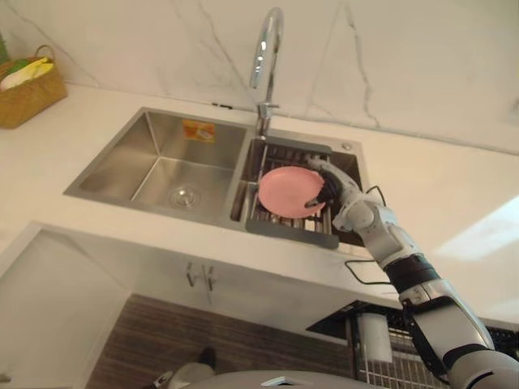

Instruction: Walk over to the sink, pick up the cup, carry it to the dishwasher, place the cup inside the dishwasher, then close the dishwasher door

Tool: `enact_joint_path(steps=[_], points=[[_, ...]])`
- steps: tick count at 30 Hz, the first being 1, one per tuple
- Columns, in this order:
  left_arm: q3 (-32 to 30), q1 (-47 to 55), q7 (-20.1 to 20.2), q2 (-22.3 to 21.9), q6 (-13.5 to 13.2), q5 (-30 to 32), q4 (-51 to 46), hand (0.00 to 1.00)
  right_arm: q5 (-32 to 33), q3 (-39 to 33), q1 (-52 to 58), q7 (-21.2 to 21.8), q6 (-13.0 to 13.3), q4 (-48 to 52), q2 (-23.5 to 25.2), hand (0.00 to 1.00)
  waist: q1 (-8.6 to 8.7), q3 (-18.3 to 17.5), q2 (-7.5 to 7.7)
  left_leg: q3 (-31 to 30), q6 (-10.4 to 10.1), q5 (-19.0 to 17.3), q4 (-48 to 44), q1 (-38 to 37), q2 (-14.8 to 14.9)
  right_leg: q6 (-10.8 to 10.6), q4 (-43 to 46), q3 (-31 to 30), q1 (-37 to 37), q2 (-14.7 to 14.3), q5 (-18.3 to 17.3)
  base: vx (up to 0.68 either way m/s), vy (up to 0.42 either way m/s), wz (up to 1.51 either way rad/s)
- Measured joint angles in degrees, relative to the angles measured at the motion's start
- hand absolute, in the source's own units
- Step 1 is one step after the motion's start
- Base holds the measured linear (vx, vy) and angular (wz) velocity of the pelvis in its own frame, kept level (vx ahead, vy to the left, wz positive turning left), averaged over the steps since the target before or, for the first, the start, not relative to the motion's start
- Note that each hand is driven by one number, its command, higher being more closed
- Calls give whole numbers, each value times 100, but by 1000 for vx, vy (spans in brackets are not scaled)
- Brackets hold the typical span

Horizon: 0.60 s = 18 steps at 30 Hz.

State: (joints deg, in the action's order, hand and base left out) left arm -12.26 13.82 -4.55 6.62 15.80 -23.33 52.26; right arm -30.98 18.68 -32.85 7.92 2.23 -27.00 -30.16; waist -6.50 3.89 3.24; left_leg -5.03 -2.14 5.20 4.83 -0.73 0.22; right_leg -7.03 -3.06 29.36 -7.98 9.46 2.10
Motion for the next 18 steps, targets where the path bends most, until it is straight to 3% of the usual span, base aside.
enact_joint_path(steps=[7, 14, 18], points=[[14, 42, 194, 48, 106, 242, -5, 0, -514, 294, -162, 387, 217, -396, -20, 0, -6, 22, 16, -135, 4, 57, 1, 53, -109, -72, 4, 274, -104, 95, 13, -6, 34, 20], [127, 49, 381, 134, 108, 342, -9, 0, -536, 597, -207, 807, 665, -591, -225, 0, 4, 82, 54, 156, 8, 38, 4, 52, -115, -109, 2, 287, -179, 138, -11, -21, 26, 4], [171, 53, 395, 144, 109, 346, -15, 0, -544, 597, -207, 826, 905, -593, -409, 0, 14, 113, 57, 218, 22, 47, 2, -7, -129, -133, 2, 265, -186, 161, 5, 35, 19, -2]])
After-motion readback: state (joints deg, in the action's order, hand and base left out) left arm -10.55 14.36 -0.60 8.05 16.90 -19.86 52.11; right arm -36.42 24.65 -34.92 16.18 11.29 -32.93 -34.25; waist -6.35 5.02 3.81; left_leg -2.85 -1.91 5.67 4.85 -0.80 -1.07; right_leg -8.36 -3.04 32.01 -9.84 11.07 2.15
